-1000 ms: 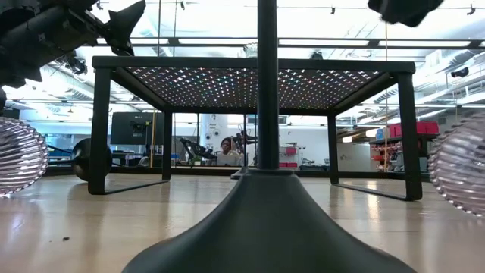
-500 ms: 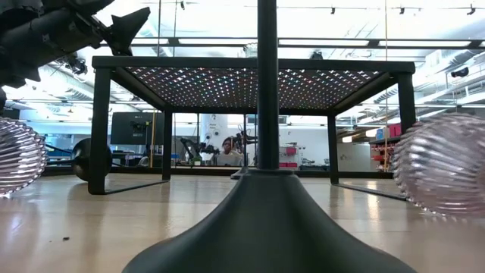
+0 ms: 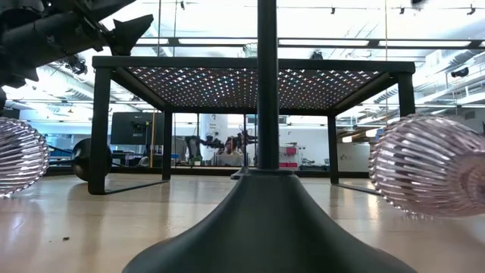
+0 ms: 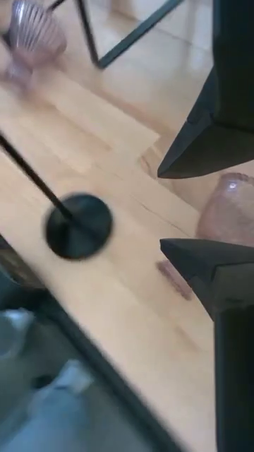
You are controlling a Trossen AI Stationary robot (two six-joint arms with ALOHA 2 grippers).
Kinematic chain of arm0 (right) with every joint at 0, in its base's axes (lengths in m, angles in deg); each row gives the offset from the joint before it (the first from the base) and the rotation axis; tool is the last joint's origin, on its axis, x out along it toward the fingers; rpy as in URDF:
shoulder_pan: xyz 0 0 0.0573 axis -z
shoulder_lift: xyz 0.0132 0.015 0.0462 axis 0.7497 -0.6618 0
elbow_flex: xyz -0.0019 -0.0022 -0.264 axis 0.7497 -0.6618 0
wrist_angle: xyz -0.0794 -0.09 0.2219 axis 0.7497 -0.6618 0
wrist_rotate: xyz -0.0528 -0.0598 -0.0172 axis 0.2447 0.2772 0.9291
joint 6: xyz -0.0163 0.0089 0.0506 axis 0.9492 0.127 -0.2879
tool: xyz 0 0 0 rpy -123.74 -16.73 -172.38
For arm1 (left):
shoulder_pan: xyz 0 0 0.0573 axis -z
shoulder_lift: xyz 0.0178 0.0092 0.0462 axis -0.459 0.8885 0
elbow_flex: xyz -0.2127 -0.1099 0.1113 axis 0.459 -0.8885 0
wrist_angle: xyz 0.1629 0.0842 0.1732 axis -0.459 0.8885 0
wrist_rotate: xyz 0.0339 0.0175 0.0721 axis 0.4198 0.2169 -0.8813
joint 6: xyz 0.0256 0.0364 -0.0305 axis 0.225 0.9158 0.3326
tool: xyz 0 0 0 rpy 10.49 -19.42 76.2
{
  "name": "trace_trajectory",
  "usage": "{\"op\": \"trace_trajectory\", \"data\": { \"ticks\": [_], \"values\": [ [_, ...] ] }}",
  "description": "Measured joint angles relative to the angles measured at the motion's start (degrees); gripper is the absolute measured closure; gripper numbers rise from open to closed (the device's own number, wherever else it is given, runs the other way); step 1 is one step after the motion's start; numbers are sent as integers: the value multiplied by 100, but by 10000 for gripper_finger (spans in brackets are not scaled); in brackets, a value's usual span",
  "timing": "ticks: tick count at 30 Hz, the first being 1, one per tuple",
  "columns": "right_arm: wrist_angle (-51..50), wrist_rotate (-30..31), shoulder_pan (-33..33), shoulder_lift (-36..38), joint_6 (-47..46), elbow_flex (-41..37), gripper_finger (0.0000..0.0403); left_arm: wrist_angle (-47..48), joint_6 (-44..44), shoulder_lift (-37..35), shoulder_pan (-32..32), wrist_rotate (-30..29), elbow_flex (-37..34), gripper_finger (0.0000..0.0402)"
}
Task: Pick & Place candle stick holders
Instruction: Put the right pink candle holder on the shelf aligned with the candle holder
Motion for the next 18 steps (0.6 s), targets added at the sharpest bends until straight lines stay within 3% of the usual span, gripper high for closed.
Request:
{"op": "trace_trajectory", "data": {
  "ticks": [3,8,13,18],
  "values": [
    [-141,-35,-70,-123,604,0,256,-17,7,0,0,-81,1,154],
    [-570,607,-210,-396,1557,2,256,-15,15,0,0,-370,1,154],
    [-612,1107,-282,-593,1965,2,249,-11,23,0,0,-374,1,154],
    [-805,948,-381,-650,2050,2,222,7,22,0,0,-374,0,154]
  ]
}}
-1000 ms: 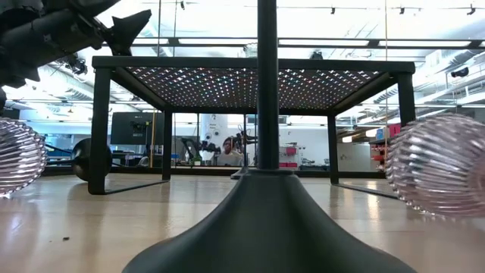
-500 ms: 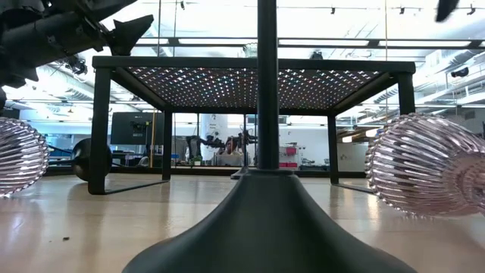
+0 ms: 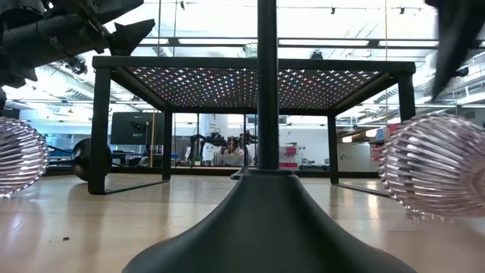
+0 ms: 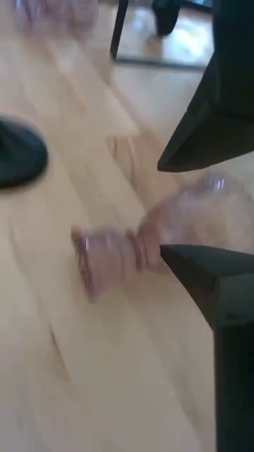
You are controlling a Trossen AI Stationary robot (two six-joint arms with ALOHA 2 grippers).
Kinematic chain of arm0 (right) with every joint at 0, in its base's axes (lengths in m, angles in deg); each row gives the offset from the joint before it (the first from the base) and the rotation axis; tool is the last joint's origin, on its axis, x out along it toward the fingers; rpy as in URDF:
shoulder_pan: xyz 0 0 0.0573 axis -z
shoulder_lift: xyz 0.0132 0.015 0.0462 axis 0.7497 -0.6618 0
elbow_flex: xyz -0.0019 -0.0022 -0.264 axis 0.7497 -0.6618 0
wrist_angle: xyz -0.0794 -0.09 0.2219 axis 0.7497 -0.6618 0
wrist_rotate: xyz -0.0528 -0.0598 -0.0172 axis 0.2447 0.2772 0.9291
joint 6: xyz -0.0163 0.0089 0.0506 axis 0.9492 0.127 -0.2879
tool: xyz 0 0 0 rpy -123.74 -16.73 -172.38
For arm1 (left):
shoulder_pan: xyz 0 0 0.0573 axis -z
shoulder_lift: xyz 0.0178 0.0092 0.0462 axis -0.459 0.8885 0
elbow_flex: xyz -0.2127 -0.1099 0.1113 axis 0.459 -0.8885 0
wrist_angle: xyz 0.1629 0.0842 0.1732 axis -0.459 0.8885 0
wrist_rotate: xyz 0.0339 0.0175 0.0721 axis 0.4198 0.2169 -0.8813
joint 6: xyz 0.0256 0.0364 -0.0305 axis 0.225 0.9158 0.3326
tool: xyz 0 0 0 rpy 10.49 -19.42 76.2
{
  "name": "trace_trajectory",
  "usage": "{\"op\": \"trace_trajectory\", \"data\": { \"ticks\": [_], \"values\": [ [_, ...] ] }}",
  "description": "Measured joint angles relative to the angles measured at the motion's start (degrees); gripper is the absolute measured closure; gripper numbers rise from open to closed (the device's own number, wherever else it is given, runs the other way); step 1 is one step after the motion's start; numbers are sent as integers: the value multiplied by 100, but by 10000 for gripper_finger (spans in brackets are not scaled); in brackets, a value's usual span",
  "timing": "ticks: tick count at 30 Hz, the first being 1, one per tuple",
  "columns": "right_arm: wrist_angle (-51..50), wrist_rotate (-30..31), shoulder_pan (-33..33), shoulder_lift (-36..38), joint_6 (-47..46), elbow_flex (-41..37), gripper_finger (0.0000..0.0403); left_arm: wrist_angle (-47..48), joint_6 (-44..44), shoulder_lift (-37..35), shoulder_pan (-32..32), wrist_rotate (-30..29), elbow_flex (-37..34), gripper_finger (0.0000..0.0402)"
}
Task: Pick & Place candle stick holders
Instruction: Put the right pink candle holder on the shelf aligned with the candle holder
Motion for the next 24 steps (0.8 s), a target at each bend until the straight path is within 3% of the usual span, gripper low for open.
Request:
{"op": "trace_trajectory", "data": {
  "ticks": [10,24],
  "values": [
    [167,-231,-147,-77,-102,-9,158,4,0,0,0,0,0,154],
    [176,34,-174,-694,62,-9,181,99,-15,0,2,4,0,154]
  ]
}}
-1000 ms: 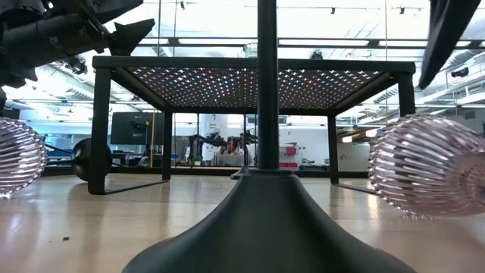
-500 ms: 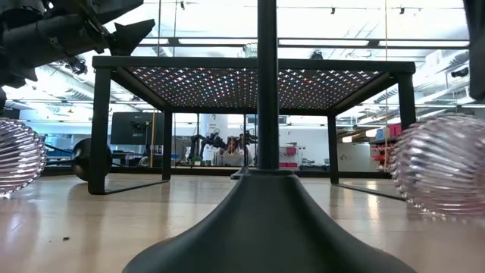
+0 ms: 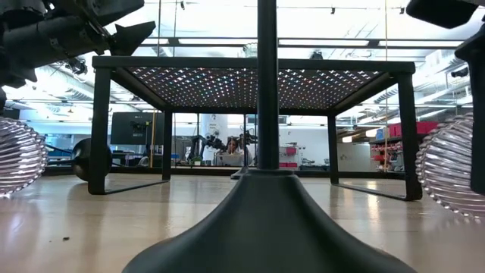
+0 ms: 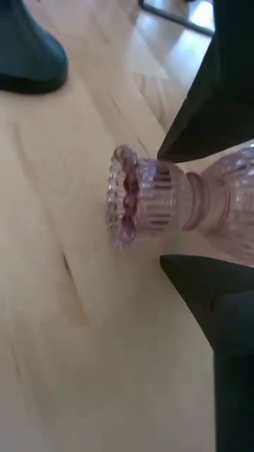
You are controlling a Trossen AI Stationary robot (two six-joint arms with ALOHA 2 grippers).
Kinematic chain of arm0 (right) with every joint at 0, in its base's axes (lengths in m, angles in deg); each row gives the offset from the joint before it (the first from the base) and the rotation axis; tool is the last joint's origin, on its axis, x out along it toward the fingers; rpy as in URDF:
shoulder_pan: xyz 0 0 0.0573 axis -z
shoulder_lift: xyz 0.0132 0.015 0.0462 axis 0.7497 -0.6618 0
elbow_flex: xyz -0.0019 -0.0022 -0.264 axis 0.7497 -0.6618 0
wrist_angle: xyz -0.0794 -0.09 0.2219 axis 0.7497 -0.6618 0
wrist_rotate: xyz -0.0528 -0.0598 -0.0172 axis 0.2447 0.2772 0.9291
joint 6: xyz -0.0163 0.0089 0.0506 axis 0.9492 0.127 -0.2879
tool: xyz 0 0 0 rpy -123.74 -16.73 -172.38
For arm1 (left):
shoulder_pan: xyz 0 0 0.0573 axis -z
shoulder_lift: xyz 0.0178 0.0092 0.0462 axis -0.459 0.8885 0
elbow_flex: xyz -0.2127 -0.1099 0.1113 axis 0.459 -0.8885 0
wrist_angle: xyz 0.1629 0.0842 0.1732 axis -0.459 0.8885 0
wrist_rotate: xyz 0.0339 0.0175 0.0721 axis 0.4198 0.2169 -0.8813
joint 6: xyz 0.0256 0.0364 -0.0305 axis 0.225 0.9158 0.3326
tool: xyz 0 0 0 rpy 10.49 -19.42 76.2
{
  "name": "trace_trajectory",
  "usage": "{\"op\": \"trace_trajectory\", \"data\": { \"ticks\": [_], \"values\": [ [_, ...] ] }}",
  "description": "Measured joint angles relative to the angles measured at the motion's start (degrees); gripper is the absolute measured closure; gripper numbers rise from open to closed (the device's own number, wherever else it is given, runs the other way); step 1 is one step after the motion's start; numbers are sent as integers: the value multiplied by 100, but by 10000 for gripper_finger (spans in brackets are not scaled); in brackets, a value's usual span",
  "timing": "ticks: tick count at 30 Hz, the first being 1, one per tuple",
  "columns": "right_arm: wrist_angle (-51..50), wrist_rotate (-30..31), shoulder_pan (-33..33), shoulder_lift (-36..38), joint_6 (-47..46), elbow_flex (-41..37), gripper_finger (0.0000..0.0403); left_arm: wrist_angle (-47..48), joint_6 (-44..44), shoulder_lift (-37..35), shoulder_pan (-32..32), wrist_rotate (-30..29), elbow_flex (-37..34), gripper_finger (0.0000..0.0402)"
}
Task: Pick & Place candle stick holders
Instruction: Put the right pink candle holder on the shelf aligned with the candle holder
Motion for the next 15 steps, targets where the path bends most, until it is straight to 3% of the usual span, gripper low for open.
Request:
{"op": "trace_trajectory", "data": {
  "ticks": [5,12,15],
  "values": [
    [66,71,58,0,-359,0,217,26,2,0,0,0,0,154],
    [18,35,98,14,-875,9,307,28,4,0,0,0,0,154],
    [13,41,98,20,-1011,11,308,53,4,0,0,0,0,154]
  ]
}}
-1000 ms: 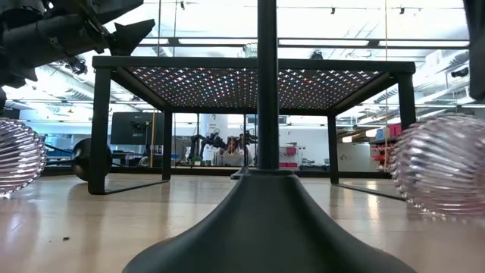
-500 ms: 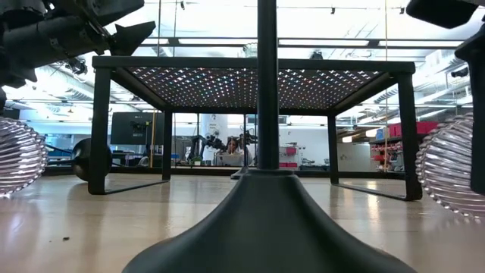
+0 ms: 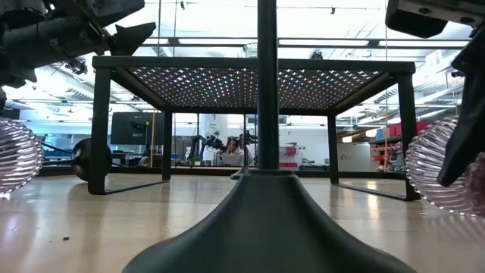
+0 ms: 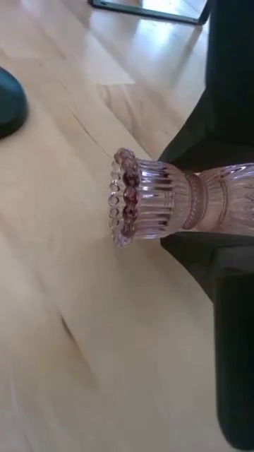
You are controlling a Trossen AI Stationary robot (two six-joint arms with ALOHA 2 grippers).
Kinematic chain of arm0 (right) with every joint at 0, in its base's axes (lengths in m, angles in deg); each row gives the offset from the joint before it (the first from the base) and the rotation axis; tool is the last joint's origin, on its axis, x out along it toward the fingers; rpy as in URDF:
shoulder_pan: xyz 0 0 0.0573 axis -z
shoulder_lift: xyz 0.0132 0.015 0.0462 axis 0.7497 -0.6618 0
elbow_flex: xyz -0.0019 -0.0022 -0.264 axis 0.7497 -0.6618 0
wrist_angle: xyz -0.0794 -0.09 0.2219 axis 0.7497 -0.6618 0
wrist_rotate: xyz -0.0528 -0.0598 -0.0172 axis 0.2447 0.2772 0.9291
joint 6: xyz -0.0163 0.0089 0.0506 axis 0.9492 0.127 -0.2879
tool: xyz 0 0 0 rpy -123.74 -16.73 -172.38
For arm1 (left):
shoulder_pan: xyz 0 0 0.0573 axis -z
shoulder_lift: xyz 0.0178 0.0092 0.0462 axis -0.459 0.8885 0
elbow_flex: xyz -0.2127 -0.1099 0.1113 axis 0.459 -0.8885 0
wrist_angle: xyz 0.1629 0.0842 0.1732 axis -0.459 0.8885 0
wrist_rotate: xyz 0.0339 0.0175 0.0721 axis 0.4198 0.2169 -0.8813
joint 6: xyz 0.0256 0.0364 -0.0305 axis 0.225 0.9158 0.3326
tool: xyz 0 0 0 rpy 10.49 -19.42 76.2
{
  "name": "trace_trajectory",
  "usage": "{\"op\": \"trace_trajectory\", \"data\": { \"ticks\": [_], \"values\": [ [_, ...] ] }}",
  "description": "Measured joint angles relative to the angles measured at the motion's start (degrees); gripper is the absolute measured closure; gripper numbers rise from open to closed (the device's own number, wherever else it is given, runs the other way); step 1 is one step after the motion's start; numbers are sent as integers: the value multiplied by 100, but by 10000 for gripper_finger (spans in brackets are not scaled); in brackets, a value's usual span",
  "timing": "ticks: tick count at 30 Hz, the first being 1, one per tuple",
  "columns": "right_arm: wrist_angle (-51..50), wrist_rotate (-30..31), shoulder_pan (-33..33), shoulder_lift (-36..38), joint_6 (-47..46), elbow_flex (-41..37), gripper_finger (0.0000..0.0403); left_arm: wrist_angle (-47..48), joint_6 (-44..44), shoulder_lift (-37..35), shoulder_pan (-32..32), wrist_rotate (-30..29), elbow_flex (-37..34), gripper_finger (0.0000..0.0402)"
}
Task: Pick & Place candle stick holders
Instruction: Put the right pink candle holder on the shelf aligned with the candle holder
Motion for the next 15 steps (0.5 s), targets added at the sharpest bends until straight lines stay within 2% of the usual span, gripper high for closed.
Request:
{"op": "trace_trajectory", "data": {
  "ticks": [8,15],
  "values": [
    [-56,77,0,55,-346,0,308,76,2,0,0,0,0,154],
    [-42,22,4,551,-1522,-6,309,76,1,0,-2,-1,0,154]
  ]
}}
